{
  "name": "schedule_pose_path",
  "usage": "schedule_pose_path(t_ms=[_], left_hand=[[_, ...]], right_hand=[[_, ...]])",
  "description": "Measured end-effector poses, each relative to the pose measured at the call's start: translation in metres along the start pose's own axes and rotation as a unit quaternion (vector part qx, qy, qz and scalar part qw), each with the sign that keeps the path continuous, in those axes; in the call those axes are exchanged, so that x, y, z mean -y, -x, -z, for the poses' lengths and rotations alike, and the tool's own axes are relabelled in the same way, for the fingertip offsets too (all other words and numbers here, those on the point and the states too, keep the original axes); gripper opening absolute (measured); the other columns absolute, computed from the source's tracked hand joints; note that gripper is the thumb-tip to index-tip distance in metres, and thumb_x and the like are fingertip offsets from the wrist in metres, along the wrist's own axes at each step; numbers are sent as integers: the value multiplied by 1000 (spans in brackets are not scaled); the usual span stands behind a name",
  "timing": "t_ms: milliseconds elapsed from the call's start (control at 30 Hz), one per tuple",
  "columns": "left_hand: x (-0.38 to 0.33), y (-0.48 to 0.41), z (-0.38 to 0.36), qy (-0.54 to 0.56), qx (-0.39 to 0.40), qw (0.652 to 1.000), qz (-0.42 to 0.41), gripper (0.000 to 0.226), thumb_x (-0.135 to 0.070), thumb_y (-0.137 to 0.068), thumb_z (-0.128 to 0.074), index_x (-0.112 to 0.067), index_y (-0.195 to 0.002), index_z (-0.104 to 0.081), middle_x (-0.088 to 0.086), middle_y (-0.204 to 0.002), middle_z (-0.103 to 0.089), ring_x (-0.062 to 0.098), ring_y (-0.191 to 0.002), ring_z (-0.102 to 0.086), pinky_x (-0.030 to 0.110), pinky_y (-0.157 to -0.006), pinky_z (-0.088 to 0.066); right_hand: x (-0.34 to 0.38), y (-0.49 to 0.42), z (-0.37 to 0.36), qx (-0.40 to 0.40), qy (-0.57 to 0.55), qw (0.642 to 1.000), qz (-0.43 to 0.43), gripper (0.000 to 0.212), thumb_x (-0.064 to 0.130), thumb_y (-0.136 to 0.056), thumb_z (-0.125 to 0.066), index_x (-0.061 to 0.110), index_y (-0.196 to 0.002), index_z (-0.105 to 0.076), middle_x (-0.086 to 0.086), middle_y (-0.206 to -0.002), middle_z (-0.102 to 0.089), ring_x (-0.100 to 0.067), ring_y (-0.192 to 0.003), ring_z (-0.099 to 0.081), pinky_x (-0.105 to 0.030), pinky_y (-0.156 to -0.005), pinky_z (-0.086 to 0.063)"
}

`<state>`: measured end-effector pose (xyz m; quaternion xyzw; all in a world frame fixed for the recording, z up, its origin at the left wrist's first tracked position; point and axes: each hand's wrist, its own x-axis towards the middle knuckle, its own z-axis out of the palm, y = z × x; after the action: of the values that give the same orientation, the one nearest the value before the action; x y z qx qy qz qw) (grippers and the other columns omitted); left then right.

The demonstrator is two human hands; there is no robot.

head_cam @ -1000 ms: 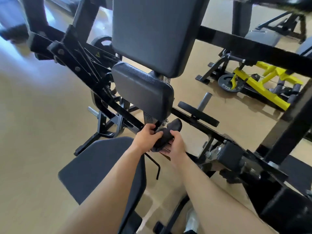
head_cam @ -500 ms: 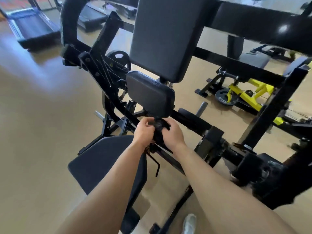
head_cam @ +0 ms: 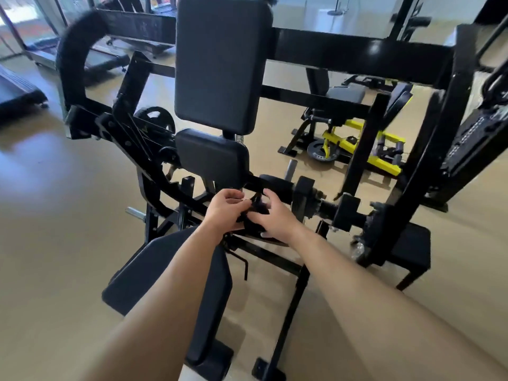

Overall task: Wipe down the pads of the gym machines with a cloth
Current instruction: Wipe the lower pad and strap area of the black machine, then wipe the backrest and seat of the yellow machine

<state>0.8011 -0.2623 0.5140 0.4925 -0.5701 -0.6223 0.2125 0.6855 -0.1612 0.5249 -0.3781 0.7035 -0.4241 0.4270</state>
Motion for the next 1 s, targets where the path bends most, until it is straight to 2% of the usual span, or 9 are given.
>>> schedule_pose_path(t_ms=[133,267,333,433,567,667,800,933,1000], left_hand=[[-9,26,-28,-26,53,997,-57,25,-13,-91,-71,-22,-111,-58,4,-113,-70,21,-97,-71,39,-74,-63],[-18,54,-66,-112,7,986,-123,16,-23,-92,-70,-29,-103,-60,-3,-104,-70,20,-93,-72,41,-75,-63],[-26,73,-86,-149,-17,980,-129,12,-34,-94,-65,-29,-104,-63,-4,-97,-72,19,-81,-72,37,-66,-62],[-35,103,-125,-184,-2,978,-102,30,-49,-98,-51,-24,-102,-68,1,-83,-74,23,-61,-71,29,-48,-47],[-40,147,-199,-184,34,980,-70,46,-51,-102,-40,-15,-98,-69,9,-72,-75,26,-53,-67,25,-43,-40],[-49,178,-264,-144,49,980,-126,40,-40,-105,-43,-13,-96,-71,12,-71,-76,27,-53,-66,28,-50,-49],[-67,198,-355,-127,83,974,-169,22,-28,-104,-50,-14,-104,-68,8,-77,-77,17,-54,-70,19,-46,-47],[-89,188,-434,-188,109,954,-207,23,-22,-96,-63,-16,-119,-64,5,-92,-77,27,-72,-75,40,-70,-60],[-98,171,-467,-210,113,947,-217,33,-25,-94,-67,-15,-124,-61,3,-95,-75,21,-72,-74,42,-71,-59]], right_hand=[[-8,25,36,17,-21,999,-22,46,12,-90,-72,29,-128,-53,3,-116,-63,-17,-102,-64,-43,-85,-62],[-10,48,74,-6,42,999,28,42,13,-86,-73,31,-120,-54,-1,-113,-63,-23,-99,-67,-45,-78,-64],[-9,64,97,-18,63,996,63,35,18,-85,-73,31,-112,-56,7,-100,-63,-25,-97,-67,-47,-80,-62],[-13,95,138,-39,65,992,104,33,23,-84,-73,28,-114,-60,10,-96,-64,-23,-96,-67,-49,-84,-60],[-40,141,204,-62,79,986,132,53,20,-82,-75,23,-129,-52,2,-109,-59,-21,-98,-62,-28,-75,-53],[-62,171,267,-103,73,981,144,48,21,-77,-80,24,-118,-56,2,-106,-63,-17,-95,-62,-20,-71,-48],[-87,200,358,-160,35,976,144,37,17,-76,-81,27,-104,-60,5,-96,-66,-18,-92,-66,-31,-81,-56],[-105,204,436,-205,30,970,130,35,16,-78,-79,28,-107,-63,4,-100,-66,-22,-100,-63,-32,-86,-51],[-113,197,468,-217,39,967,125,33,19,-79,-79,24,-110,-67,1,-105,-68,-21,-102,-64,-27,-79,-47]])
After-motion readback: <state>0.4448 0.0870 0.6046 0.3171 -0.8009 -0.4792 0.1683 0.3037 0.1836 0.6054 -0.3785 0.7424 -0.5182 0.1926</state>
